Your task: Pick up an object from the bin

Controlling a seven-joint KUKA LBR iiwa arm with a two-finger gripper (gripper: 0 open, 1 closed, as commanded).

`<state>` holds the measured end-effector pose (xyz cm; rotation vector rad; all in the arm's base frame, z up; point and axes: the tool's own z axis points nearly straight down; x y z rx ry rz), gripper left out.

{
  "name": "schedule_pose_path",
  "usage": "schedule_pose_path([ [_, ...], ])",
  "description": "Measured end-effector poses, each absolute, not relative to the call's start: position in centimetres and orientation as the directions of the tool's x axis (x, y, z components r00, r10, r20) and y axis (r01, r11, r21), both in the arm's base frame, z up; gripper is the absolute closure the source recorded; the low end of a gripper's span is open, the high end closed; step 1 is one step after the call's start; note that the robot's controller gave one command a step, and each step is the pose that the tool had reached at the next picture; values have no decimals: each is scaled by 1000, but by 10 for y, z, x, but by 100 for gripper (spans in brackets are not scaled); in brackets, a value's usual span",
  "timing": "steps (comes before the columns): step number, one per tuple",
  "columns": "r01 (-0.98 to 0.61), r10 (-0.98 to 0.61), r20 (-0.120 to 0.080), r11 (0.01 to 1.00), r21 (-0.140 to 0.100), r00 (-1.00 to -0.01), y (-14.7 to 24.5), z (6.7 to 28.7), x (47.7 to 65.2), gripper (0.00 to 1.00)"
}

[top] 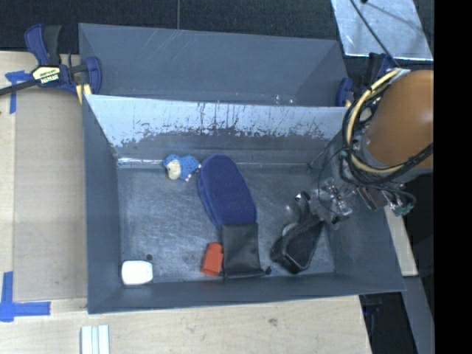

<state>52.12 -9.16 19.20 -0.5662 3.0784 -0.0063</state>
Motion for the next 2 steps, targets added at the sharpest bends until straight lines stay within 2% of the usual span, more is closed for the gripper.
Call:
schedule_pose_path([
  [1, -356, -356, -3, 935, -1, -935, -91, 187, 520, 0],
  [2, -686, -686, 12, 728, 5, -728, -89, 79, 548, 0],
])
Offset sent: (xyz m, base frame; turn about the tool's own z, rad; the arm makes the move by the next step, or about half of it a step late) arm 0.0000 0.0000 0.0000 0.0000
